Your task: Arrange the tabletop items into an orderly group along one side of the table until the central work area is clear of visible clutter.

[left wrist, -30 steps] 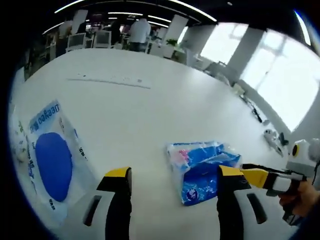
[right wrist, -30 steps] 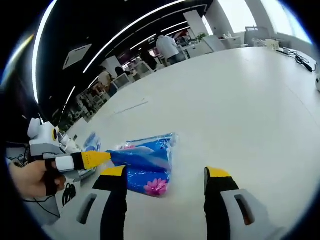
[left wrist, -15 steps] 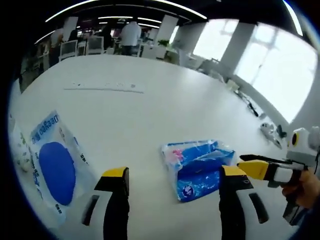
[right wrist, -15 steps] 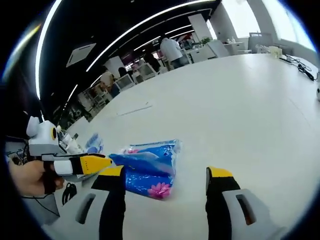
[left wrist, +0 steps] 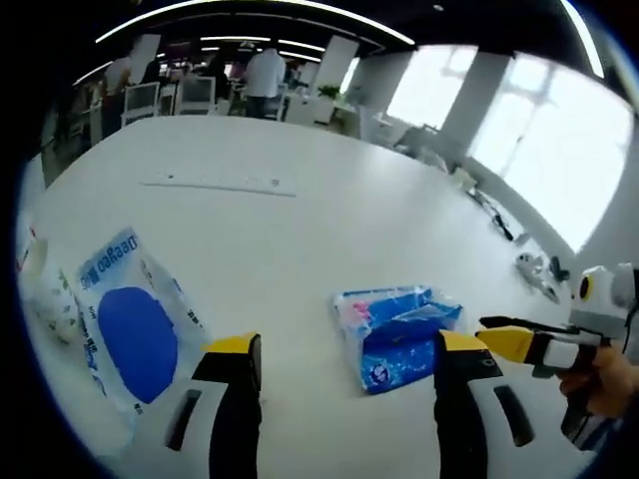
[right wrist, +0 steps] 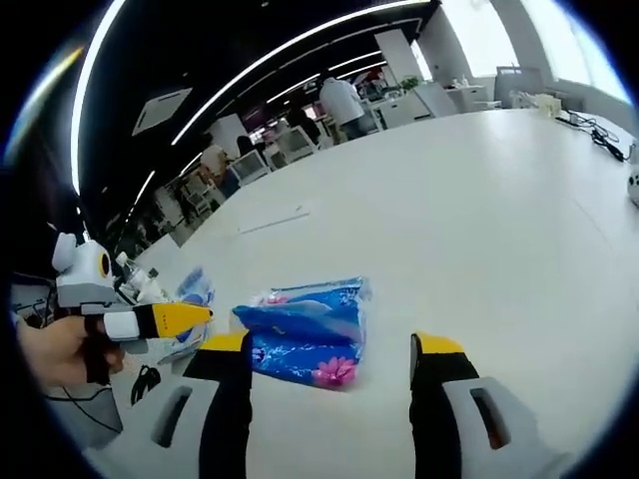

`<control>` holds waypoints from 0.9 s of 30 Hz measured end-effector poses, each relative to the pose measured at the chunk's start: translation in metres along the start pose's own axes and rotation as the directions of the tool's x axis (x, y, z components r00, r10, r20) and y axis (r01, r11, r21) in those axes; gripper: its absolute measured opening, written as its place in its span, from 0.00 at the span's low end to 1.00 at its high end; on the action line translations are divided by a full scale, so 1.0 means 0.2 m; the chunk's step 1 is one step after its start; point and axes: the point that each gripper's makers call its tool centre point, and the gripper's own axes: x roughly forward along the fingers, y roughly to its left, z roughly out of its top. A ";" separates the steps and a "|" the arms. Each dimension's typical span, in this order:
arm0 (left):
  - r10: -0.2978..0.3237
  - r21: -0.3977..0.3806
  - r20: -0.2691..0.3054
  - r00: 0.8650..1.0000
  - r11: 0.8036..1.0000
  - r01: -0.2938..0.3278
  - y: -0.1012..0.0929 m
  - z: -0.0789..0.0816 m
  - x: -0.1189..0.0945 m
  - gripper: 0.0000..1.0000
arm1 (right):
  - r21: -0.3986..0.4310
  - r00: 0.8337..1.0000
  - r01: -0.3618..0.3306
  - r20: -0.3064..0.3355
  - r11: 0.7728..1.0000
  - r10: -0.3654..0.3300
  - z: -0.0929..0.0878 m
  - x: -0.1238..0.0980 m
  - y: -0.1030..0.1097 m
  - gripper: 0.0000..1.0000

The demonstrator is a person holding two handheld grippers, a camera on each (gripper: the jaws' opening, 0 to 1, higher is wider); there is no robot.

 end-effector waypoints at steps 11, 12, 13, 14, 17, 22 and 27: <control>-0.005 0.005 0.035 0.999 1.000 0.005 0.06 0.02 -0.17 0.67 | -0.004 1.000 0.023 0.009 1.000 -0.023 -0.06 -0.09 0.12 0.61; -0.008 0.006 0.036 0.999 1.000 0.008 0.07 0.02 -0.20 0.67 | -0.005 1.000 0.026 0.009 1.000 -0.026 -0.07 -0.10 0.12 0.61; -0.012 0.005 0.038 0.999 1.000 0.011 0.07 0.02 -0.22 0.67 | -0.004 1.000 0.029 0.008 1.000 -0.029 -0.08 -0.10 0.13 0.60; -0.013 0.005 0.040 0.999 1.000 0.013 0.08 0.02 -0.24 0.67 | -0.001 0.999 0.033 0.009 0.999 -0.033 -0.09 -0.11 0.14 0.60; -0.018 0.008 0.048 0.999 1.000 0.018 0.11 0.02 -0.29 0.66 | 0.007 0.999 0.045 0.014 0.999 -0.045 -0.12 -0.16 0.20 0.60; -0.026 0.010 0.045 0.999 1.000 0.025 0.17 0.00 -0.38 0.66 | 0.009 0.998 0.049 0.028 0.999 -0.049 -0.14 -0.20 0.31 0.60; -0.033 0.014 0.050 0.998 0.999 0.032 0.21 0.01 -0.46 0.65 | 0.012 0.998 0.058 0.039 0.998 -0.058 -0.15 -0.21 0.38 0.60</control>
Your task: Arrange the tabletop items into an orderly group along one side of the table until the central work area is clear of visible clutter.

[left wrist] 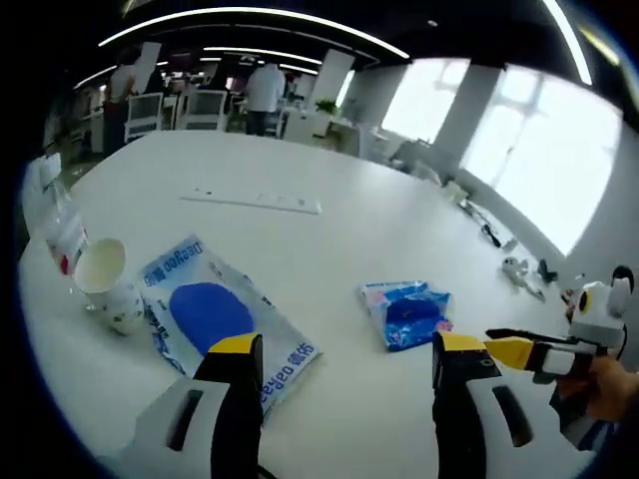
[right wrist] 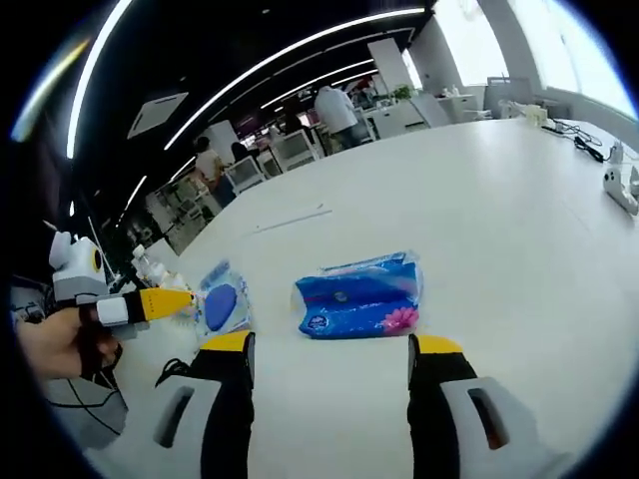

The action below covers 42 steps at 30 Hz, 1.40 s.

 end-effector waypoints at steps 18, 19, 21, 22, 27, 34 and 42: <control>-0.012 -0.025 0.015 1.000 1.000 0.012 0.17 0.01 -0.15 0.63 | 0.042 1.000 0.020 0.005 0.999 -0.020 -0.06 0.03 0.19 0.59; -0.010 -0.029 0.013 1.000 1.000 0.011 0.18 0.01 -0.15 0.63 | 0.053 1.000 0.023 0.007 0.998 -0.023 -0.07 0.03 0.21 0.59; -0.008 -0.033 0.016 1.000 0.999 0.009 0.20 0.01 -0.16 0.63 | 0.059 1.000 0.014 0.007 0.998 -0.015 -0.08 0.03 0.24 0.59; -0.006 -0.035 0.015 1.000 0.999 0.006 0.22 0.00 -0.17 0.62 | 0.059 1.000 0.010 0.003 0.998 -0.011 -0.09 0.04 0.26 0.59; 0.005 -0.045 0.017 1.000 0.999 -0.004 0.27 0.01 -0.20 0.62 | 0.063 1.000 -0.008 -0.005 0.998 0.009 -0.11 0.08 0.31 0.59; 0.016 -0.030 0.017 1.000 0.999 -0.016 0.38 0.06 -0.23 0.62 | 0.112 0.999 -0.034 -0.001 0.993 0.034 -0.12 0.13 0.44 0.59; 0.008 0.044 -0.005 1.000 0.999 -0.008 0.48 0.15 -0.24 0.62 | 0.227 0.998 -0.060 0.008 0.972 0.060 -0.15 0.19 0.60 0.59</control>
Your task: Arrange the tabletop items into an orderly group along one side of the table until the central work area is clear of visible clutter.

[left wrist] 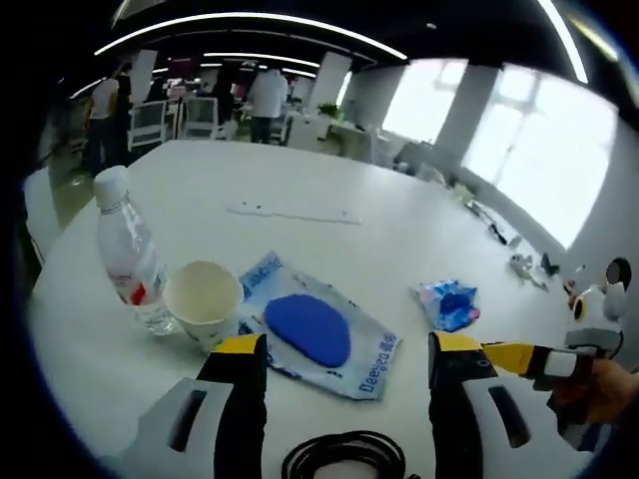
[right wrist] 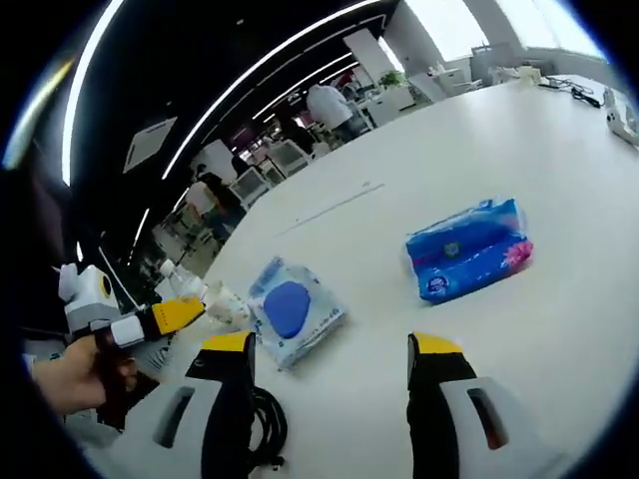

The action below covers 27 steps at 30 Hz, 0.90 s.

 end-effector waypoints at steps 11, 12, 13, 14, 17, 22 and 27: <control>-0.014 0.074 -0.004 1.000 0.997 0.015 0.06 0.14 0.01 0.61 | 0.074 1.000 0.012 -0.004 0.997 -0.012 -0.06 0.07 0.04 0.59; -0.015 0.078 -0.004 1.000 0.997 0.015 0.07 0.16 0.01 0.61 | 0.078 1.000 0.011 -0.002 0.997 -0.011 -0.06 0.07 0.04 0.59; -0.014 0.086 -0.004 1.000 0.996 0.014 0.08 0.18 0.02 0.61 | 0.080 1.000 0.010 -0.002 0.997 -0.010 -0.06 0.07 0.05 0.59; -0.014 0.092 -0.007 1.000 0.996 0.015 0.09 0.19 0.03 0.61 | 0.080 1.000 0.010 -0.001 0.997 -0.010 -0.06 0.08 0.05 0.59; -0.021 0.116 -0.016 1.000 0.993 0.023 0.11 0.23 0.05 0.60 | 0.088 1.000 0.010 0.002 0.996 -0.010 -0.07 0.09 0.07 0.59; -0.032 0.229 -0.053 0.998 0.973 0.044 0.12 0.32 0.12 0.59 | 0.108 1.000 -0.001 0.015 0.994 0.000 -0.07 0.12 0.12 0.59; -0.040 0.220 -0.062 0.997 0.974 0.053 0.15 0.40 0.19 0.59 | 0.113 1.000 -0.002 0.017 0.994 0.001 -0.08 0.14 0.13 0.59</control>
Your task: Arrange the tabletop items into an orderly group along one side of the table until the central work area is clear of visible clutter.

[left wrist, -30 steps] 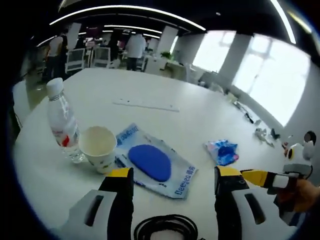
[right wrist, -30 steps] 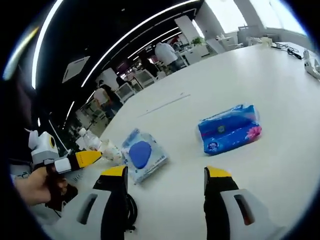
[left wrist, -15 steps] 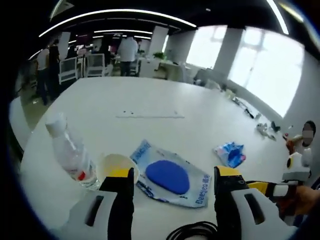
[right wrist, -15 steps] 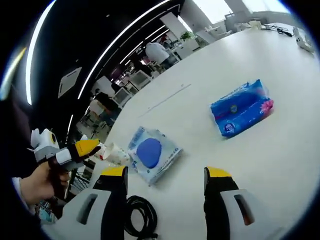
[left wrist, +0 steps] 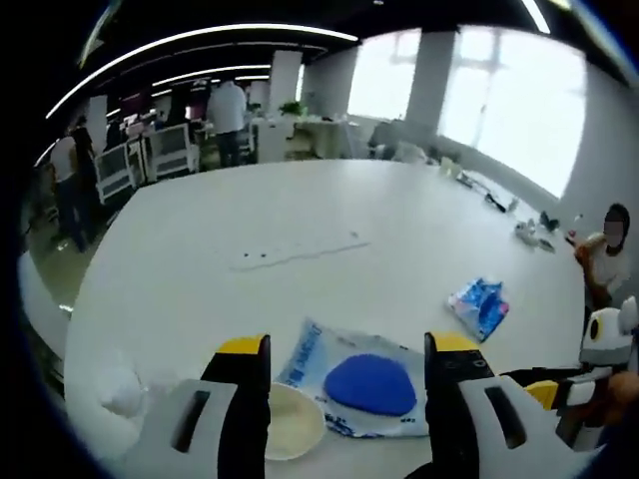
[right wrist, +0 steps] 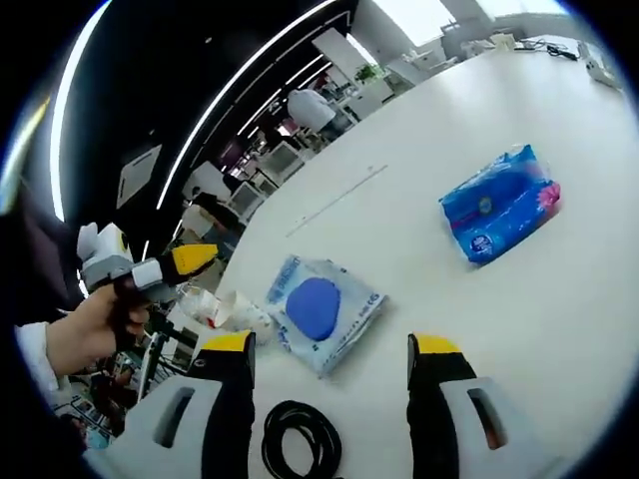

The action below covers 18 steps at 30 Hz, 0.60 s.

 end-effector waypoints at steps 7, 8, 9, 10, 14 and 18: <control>0.000 0.019 -0.043 0.999 1.000 0.001 0.06 0.01 0.07 0.57 | 0.010 1.000 0.012 0.001 1.000 -0.012 -0.01 0.01 -0.03 0.59; 0.003 0.026 -0.053 0.999 1.000 -0.002 0.06 0.01 0.08 0.57 | 0.016 1.000 0.013 0.004 1.000 -0.014 -0.01 0.01 -0.04 0.59; 0.004 0.032 -0.063 0.998 0.999 -0.002 0.07 0.00 0.09 0.57 | 0.018 1.000 0.013 0.005 1.000 -0.014 -0.01 0.01 -0.04 0.59; 0.004 0.038 -0.073 0.997 0.999 -0.001 0.07 0.00 0.09 0.56 | 0.019 1.000 0.014 0.005 1.000 -0.014 -0.01 0.02 -0.04 0.59; -0.042 -0.010 -0.105 0.994 0.999 0.041 0.06 -0.03 0.14 0.56 | 0.024 1.000 0.013 0.003 1.000 -0.013 -0.02 0.04 -0.05 0.59; -0.050 -0.033 -0.134 0.990 0.998 0.046 0.09 -0.04 0.19 0.54 | 0.047 1.000 0.001 -0.004 0.999 -0.001 -0.04 0.05 -0.05 0.58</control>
